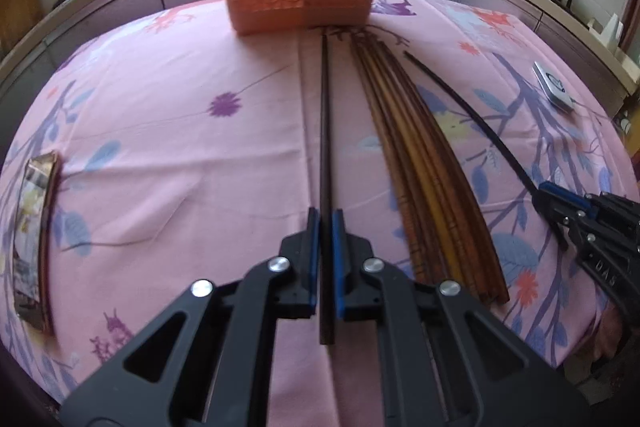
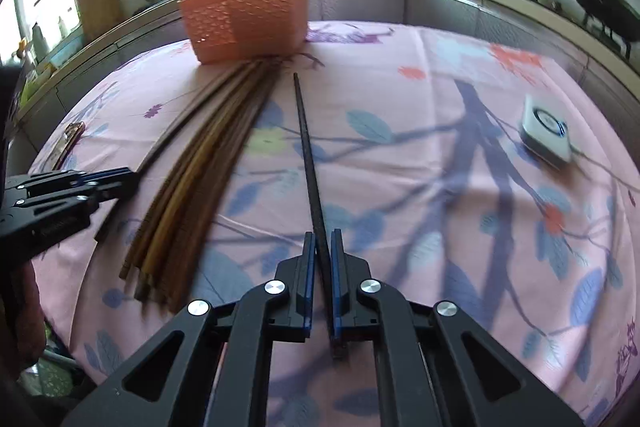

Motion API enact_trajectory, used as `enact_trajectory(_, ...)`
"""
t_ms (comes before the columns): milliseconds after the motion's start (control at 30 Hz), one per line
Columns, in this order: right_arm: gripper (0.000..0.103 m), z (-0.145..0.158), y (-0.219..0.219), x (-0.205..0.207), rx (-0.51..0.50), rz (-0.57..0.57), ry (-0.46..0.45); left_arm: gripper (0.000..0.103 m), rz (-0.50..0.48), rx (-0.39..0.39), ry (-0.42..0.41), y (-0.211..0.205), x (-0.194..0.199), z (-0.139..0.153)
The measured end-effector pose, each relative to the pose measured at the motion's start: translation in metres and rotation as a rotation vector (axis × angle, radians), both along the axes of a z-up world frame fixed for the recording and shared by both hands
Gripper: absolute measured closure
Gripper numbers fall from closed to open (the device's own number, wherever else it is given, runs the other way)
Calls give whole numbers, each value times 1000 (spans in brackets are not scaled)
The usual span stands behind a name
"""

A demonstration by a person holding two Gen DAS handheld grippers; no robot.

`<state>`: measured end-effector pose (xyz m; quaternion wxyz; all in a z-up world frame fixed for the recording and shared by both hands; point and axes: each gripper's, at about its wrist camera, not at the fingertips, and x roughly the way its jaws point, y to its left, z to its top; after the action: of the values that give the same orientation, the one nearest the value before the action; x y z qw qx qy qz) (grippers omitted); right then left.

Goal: Organize utensils
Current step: 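Grasp one chopstick from the pile with the left gripper while the right gripper grasps another, then lift both held chopsticks over the orange basket and drop them in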

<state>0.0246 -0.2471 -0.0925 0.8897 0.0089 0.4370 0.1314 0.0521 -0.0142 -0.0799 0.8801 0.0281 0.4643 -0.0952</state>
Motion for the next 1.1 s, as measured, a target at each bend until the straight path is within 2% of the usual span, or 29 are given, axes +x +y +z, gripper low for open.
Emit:
enact_trajectory(100,103,2,-2,13,25,25,43,93,9,-11,26,3,16,3)
enact_trajectory(133,103,3,1,24,20,45,58,88,7,-2,31,0,23,4)
enact_trajectory(200,103,6,10,47,25,72,83,72,-7,24,31,-9,42,7)
enact_trajectory(233,103,7,15,61,16,79,90,59,-13,42,30,-15,55,7)
enact_trajectory(267,103,9,22,77,-3,92,96,55,-12,55,33,-19,66,7)
enact_trajectory(400,103,14,49,131,-46,156,120,54,-51,107,20,-38,113,5)
enact_trajectory(433,103,14,51,141,-39,165,130,57,-62,101,22,-40,123,5)
enact_trajectory(500,103,14,53,156,-28,185,140,89,-79,89,35,-40,136,7)
enact_trajectory(533,103,14,53,160,-10,187,146,98,-85,77,49,-39,140,8)
enact_trajectory(567,103,14,51,162,3,187,155,98,-85,65,61,-38,141,9)
enact_trajectory(633,103,18,48,159,43,195,143,98,-100,36,30,-32,135,19)
enact_trajectory(733,103,49,25,140,186,172,17,98,-85,-53,-85,-9,111,58)
enact_trajectory(800,103,76,14,122,251,168,-113,98,-62,-144,-196,14,90,96)
enact_trajectory(867,103,110,5,104,308,163,-266,98,-35,-198,-274,29,78,125)
enact_trajectory(1000,103,158,-2,91,436,146,-443,98,23,-282,-408,55,64,179)
enact_trajectory(1100,103,185,4,98,487,147,-518,98,48,-319,-494,62,62,214)
